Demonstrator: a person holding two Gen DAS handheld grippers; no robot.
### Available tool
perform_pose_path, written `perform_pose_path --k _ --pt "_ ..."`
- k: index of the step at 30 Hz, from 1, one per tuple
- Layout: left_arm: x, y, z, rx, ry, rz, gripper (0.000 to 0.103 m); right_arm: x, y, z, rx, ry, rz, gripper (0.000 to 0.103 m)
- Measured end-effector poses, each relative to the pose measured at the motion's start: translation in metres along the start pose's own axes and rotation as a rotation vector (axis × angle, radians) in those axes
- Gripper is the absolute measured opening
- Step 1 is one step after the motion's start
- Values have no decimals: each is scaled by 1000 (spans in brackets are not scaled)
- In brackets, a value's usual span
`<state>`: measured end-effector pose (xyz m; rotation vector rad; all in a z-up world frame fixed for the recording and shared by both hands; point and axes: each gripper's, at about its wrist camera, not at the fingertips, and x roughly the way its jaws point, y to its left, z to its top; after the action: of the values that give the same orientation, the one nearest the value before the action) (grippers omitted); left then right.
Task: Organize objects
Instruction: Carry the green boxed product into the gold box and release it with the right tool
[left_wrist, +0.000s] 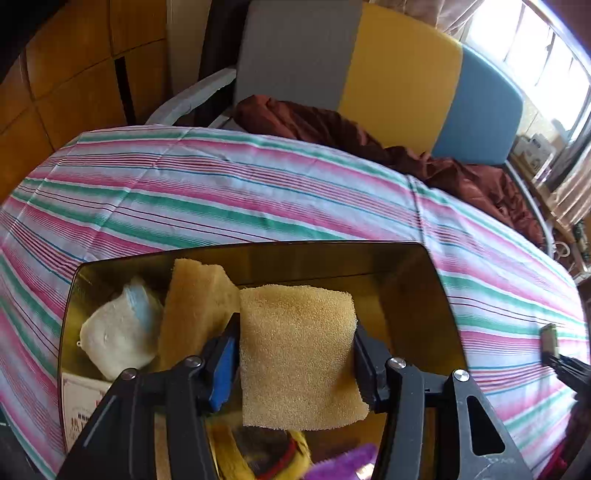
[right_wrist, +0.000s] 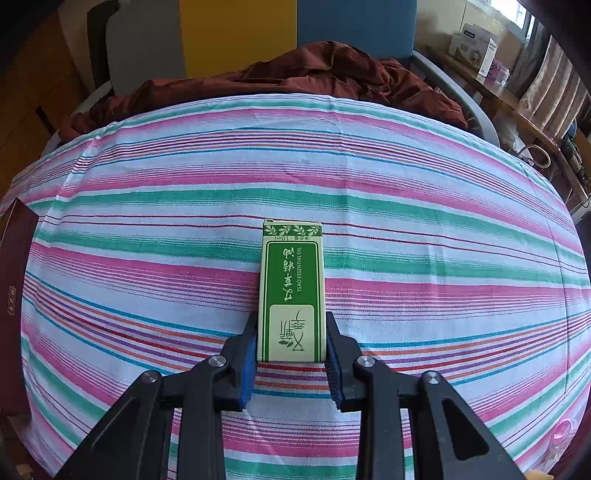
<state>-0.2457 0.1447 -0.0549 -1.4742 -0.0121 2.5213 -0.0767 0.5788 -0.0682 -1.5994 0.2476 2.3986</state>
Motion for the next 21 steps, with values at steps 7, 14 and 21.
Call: perform_pose_path --k 7,14,21 --pt "10 2 1 26 13 44 69 4 -2 2 -5 0 -1 31" --pt "-20 0 -10 43 -66 53 76 4 -2 2 -10 -3 -4 31" --pt "-101 -6 -55 88 -278 105 77 1 -2 0 13 2 28 30"
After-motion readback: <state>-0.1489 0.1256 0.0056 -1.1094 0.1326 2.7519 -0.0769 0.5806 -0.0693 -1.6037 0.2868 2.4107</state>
